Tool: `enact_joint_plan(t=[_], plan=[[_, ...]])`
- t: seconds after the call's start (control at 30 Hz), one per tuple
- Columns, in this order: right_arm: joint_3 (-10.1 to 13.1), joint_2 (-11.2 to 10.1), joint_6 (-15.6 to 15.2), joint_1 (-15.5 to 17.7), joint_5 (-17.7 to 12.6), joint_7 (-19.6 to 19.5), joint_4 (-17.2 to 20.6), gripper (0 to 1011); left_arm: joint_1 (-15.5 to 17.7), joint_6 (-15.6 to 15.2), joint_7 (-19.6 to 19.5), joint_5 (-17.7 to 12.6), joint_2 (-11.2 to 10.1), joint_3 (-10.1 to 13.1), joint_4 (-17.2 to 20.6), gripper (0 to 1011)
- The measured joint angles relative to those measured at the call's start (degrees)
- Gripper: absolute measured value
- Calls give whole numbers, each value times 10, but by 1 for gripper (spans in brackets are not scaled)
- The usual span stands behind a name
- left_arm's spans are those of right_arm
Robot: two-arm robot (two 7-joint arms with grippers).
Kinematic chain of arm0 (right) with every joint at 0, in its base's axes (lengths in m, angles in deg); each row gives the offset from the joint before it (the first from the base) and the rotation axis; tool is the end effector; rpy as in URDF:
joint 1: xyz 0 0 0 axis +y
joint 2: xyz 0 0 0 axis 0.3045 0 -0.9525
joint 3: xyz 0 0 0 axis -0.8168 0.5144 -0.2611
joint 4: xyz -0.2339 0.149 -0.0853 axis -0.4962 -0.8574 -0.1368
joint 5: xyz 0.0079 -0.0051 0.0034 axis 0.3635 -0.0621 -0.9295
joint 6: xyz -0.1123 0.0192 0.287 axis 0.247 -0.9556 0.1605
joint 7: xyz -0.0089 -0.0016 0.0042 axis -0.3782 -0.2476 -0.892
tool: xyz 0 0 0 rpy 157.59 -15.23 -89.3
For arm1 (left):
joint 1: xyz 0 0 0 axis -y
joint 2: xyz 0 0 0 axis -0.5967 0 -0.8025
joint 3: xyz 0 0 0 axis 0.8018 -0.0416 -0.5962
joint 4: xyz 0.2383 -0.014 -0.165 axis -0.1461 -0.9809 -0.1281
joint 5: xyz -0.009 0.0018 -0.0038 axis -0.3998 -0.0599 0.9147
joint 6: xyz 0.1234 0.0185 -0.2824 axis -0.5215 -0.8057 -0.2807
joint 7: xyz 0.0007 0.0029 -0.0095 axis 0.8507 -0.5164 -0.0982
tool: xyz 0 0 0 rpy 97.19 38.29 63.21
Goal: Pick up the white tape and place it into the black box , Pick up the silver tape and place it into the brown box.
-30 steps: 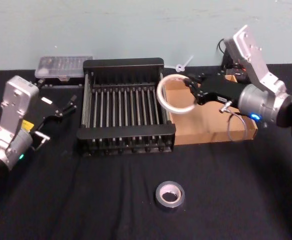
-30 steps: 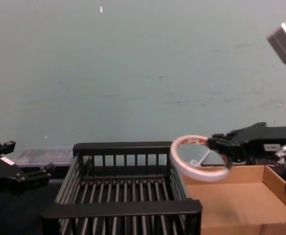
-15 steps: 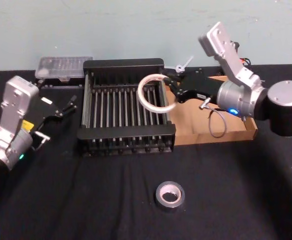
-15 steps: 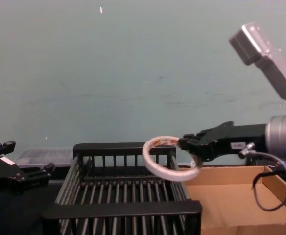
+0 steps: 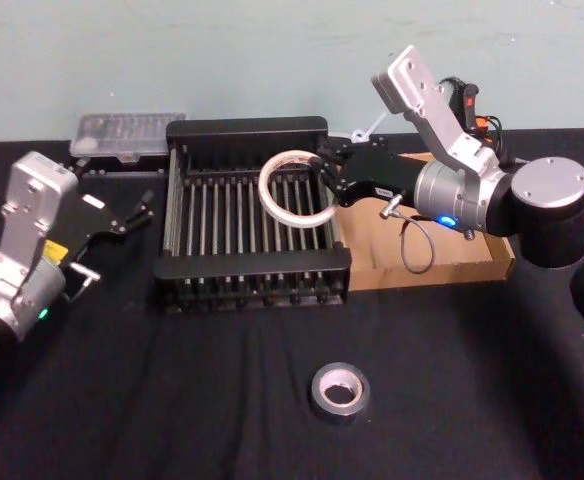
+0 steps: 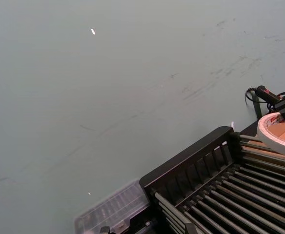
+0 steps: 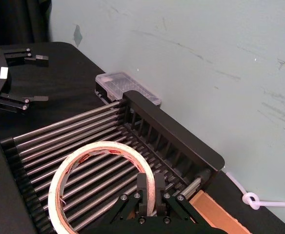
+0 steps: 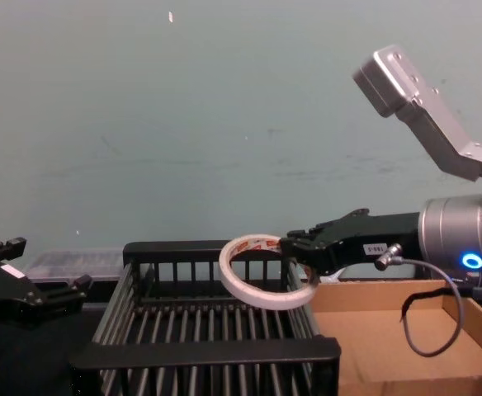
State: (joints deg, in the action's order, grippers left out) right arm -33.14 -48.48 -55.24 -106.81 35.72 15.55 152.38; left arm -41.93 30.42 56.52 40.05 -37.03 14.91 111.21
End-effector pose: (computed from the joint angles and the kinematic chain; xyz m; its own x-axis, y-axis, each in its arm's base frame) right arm 0.4653 0.0239 -0.2282 0.7572 -0.6205 0.2041 0.6521 0.6999 -0.2915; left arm 0.3580 0.0826 -0.3022 0.2921 0.8803 0.3738 -0.9553 0.2872 0.0701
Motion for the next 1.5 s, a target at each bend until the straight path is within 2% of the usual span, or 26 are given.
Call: enact_joint_plan(t=[0.33,0.6,0.7,0.8,0.97,1.03,1.1,1.17,1.2,1.33,1.5], plan=[[1,-1,0,1,0,0,2,109,0,0,0,0,0,0,0,1001],[1,-2,-1,1,-1,0,3,316,0,0,0,0,0,0,0,1001],[1,-2,-1,2,-1,0,3,459,0,0,0,0,0,0,0,1001],[1,-2,-1,2,-1,0,3,514,0,0,0,0,0,0,0,1002],[1,-2,-1,2,-1,1,3,716,0,0,0,0,0,0,0,1001],[1,-2,-1,2,-1,1,3,741,0,0,0,0,0,0,0,1001],[1,-2,-1,2,-2,1,3,833,0,0,0,0,0,0,0,1001],[1,-2,-1,2,-2,1,3,868,0,0,0,0,0,0,0,1001],[2,-3,-2,3,-2,0,6,918,0,0,0,0,0,0,0,1001],[9,-7,-7,10,-2,-8,20,995,0,0,0,0,0,0,0,1001],[20,-19,-19,25,-7,-13,48,1000,0,0,0,0,0,0,0,1001]])
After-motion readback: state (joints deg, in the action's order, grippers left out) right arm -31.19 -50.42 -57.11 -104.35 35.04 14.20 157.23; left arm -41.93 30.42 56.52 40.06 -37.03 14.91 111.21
